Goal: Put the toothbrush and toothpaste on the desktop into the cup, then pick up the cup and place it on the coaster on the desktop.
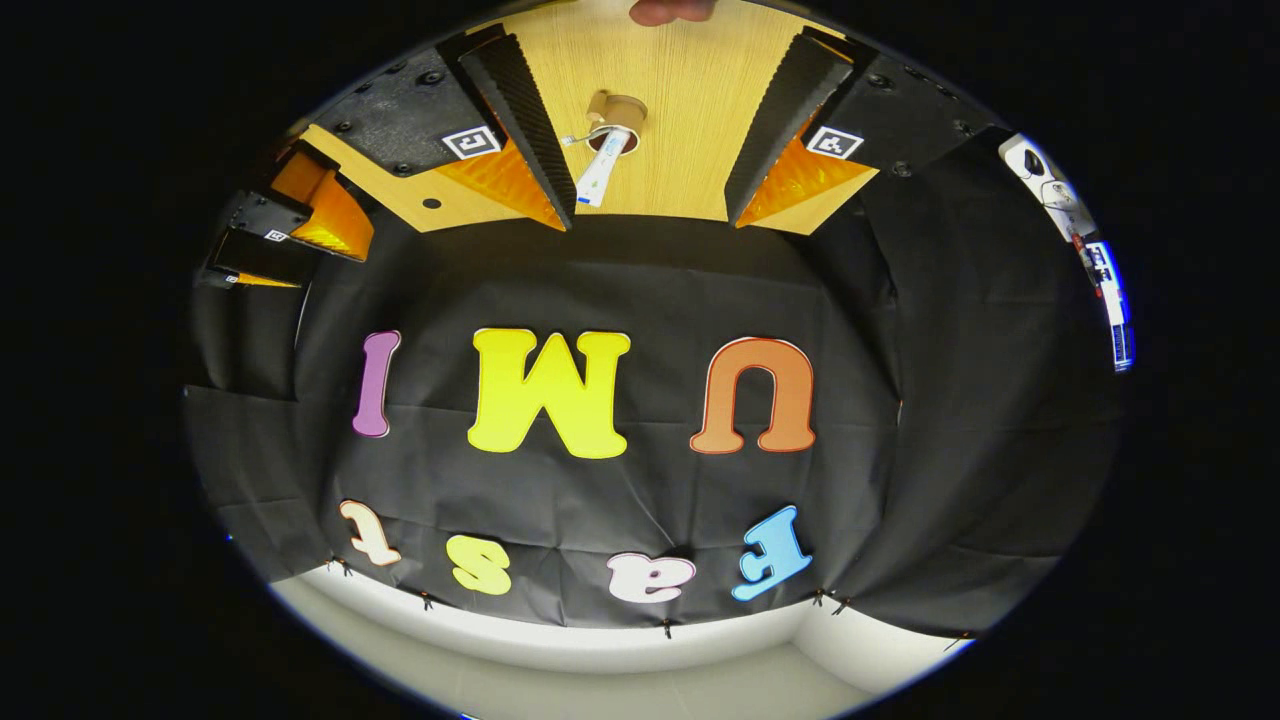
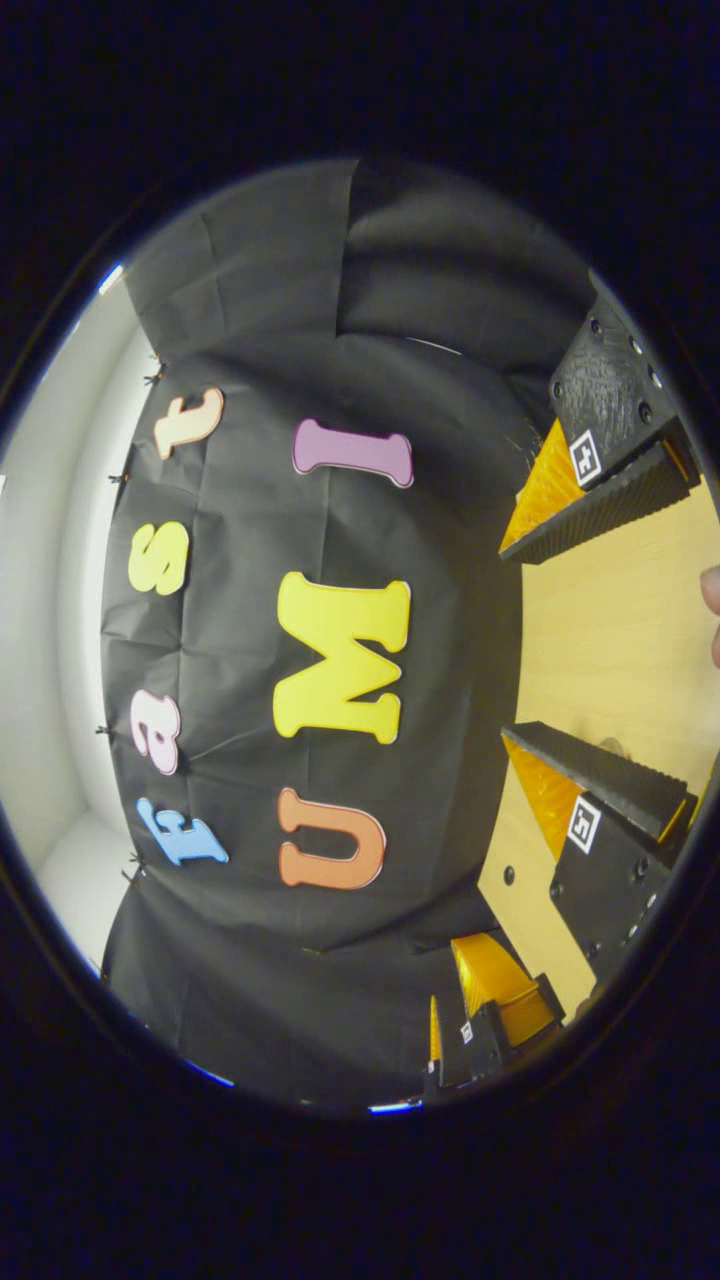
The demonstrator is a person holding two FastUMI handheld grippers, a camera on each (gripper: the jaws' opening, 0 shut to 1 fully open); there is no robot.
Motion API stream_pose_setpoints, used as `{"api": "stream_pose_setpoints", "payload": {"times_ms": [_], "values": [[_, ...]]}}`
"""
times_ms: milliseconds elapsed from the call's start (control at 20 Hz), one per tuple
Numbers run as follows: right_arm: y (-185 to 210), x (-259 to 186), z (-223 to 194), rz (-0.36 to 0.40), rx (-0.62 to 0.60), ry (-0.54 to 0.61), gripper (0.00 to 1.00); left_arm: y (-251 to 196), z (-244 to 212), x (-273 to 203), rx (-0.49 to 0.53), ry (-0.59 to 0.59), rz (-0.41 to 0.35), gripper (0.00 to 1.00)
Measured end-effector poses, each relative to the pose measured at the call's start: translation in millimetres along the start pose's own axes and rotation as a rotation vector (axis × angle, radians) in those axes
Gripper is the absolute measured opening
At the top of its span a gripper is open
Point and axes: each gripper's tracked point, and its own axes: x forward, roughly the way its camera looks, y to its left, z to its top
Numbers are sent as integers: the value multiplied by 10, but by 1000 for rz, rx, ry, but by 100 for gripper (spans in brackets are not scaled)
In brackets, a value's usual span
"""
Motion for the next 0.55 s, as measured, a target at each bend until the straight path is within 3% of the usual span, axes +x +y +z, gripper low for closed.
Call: {"api": "stream_pose_setpoints", "payload": {"times_ms": [550], "values": [[150,43,-10,32,-14,9,96,83,-34,-37,-8,2,25,95]]}}
